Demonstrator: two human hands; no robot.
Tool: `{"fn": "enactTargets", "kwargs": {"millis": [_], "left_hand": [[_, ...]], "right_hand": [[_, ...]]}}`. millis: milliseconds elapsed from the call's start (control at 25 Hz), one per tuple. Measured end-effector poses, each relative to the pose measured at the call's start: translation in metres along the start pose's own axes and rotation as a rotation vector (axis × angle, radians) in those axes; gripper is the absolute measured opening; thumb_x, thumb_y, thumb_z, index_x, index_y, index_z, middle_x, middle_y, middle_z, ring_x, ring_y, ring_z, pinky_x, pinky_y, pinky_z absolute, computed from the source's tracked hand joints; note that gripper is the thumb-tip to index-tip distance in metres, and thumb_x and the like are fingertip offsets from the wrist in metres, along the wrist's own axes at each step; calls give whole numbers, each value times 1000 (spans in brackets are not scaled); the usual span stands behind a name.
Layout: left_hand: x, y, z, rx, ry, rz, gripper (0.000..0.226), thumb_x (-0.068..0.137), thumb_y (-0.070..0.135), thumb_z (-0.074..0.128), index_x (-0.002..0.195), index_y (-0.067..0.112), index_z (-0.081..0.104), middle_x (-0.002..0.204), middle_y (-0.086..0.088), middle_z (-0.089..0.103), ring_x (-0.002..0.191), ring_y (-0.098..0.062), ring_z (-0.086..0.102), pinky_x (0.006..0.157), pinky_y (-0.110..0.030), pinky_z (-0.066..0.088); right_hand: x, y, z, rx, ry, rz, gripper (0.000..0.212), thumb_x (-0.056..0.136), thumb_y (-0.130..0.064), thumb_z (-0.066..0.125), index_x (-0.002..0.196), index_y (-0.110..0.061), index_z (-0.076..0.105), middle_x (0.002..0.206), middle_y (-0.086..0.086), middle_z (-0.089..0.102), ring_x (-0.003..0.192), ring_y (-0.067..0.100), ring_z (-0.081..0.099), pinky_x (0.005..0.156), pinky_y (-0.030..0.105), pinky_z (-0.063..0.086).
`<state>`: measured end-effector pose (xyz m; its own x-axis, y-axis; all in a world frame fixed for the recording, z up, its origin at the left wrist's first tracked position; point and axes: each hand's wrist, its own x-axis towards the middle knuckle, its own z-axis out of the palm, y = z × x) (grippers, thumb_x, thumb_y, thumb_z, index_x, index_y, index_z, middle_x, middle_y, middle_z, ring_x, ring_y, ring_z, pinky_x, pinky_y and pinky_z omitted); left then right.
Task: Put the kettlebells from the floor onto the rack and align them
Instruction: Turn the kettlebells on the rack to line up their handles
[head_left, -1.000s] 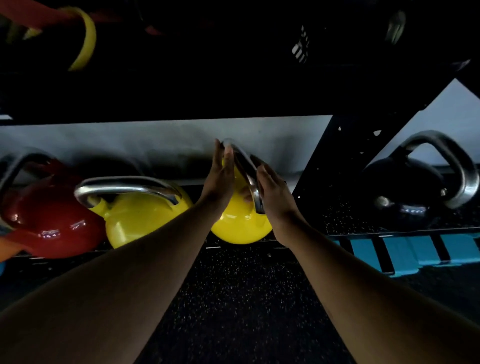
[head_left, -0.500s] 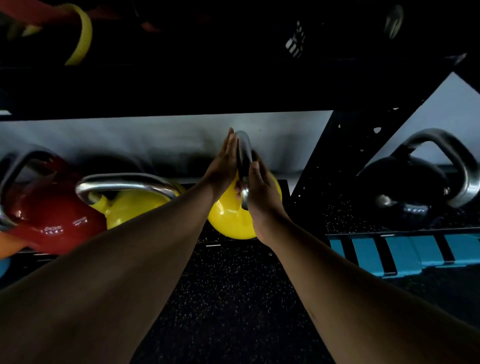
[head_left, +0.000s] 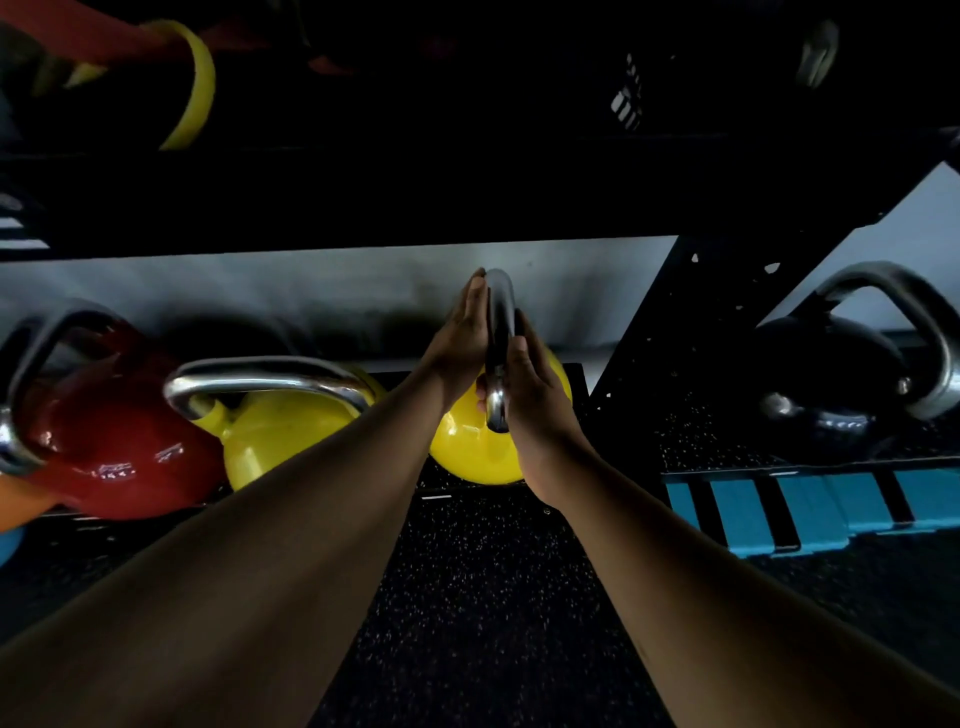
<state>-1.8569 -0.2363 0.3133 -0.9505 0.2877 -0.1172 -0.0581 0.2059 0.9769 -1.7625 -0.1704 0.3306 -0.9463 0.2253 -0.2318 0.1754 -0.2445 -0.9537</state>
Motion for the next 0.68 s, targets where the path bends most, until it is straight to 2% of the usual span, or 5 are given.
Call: {"fn": "enactTargets", "kwargs": {"millis": [80, 160, 320, 560, 680], "left_hand": [[-1, 1, 1, -39, 25, 4, 48, 107, 24, 18, 153, 11, 19, 162, -8, 18, 149, -16, 15, 122, -33, 13], [-1, -4, 0, -29, 19, 11, 48, 107, 28, 18, 153, 15, 18, 162, -6, 18, 149, -16, 15, 122, -35, 14], [3, -11, -2, 102, -17, 67, 48, 107, 22, 18, 153, 9, 14, 163, -8, 13, 150, -18, 11, 122, -32, 11], [8, -10, -3, 60, -1, -31, 50, 107, 31, 20, 153, 13, 20, 162, -6, 19, 148, -16, 17, 120, -27, 13], [7, 0, -10, 285, 33, -43, 52, 105, 38, 21, 152, 16, 28, 159, -10, 30, 145, -23, 28, 117, -28, 20]], "right_hand": [[0, 1, 0, -7, 11, -4, 43, 107, -33, 29, 149, -32, 36, 79, 11, 60, 68, 19, 52, 65, 36, 38], [0, 0, 0, 0, 13, 14, 43, 107, -32, 29, 149, -30, 36, 82, 14, 60, 68, 20, 51, 63, 35, 39], [-1, -2, -1, 11, -4, 20, 44, 107, -31, 28, 150, -27, 35, 84, 14, 59, 63, 13, 51, 55, 26, 41], [-4, -5, 1, -126, 27, 7, 44, 107, -31, 24, 151, -28, 33, 80, 15, 57, 62, 15, 50, 55, 28, 38], [-4, -4, 2, -260, 43, -28, 43, 107, -33, 22, 148, -32, 35, 90, 10, 63, 65, 13, 56, 56, 24, 46]]}}
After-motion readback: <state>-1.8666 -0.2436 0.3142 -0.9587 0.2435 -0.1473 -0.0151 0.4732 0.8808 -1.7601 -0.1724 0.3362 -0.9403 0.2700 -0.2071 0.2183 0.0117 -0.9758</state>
